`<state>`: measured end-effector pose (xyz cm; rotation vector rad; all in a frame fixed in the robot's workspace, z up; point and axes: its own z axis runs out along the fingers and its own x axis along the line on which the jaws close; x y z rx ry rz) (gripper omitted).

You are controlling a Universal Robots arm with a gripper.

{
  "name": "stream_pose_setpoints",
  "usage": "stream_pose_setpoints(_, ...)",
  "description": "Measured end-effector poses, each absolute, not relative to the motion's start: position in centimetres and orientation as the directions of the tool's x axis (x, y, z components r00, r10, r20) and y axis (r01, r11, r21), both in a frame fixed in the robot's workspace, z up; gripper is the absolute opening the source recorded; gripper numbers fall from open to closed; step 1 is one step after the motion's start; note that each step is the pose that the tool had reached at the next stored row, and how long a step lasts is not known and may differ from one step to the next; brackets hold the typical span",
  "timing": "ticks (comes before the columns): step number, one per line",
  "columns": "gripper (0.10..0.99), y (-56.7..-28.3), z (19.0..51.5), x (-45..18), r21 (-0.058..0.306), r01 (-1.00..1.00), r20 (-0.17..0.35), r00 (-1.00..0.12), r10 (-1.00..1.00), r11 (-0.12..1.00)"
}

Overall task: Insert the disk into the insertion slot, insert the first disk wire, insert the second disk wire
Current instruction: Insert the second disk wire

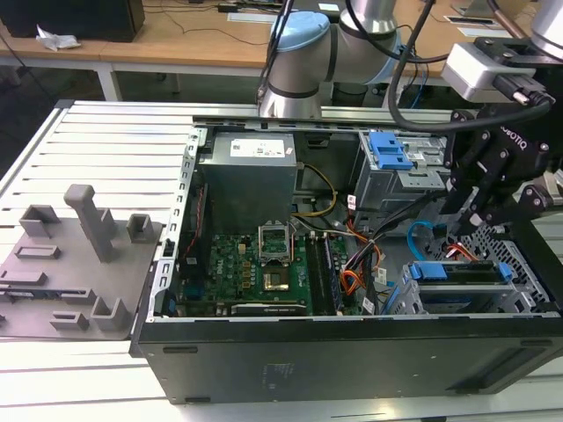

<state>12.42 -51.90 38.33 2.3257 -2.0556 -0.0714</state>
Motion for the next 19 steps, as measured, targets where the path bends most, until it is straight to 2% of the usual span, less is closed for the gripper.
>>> stream_pose_setpoints(8,0.361,-51.8,38.0,12.4,0.058,-0.990,-0.010,0.131,-0.991,-0.131)
stream_pose_setpoints(19,0.361,-50.7,36.8,11.7,0.063,-0.985,0.021,0.160,-0.987,-0.159)
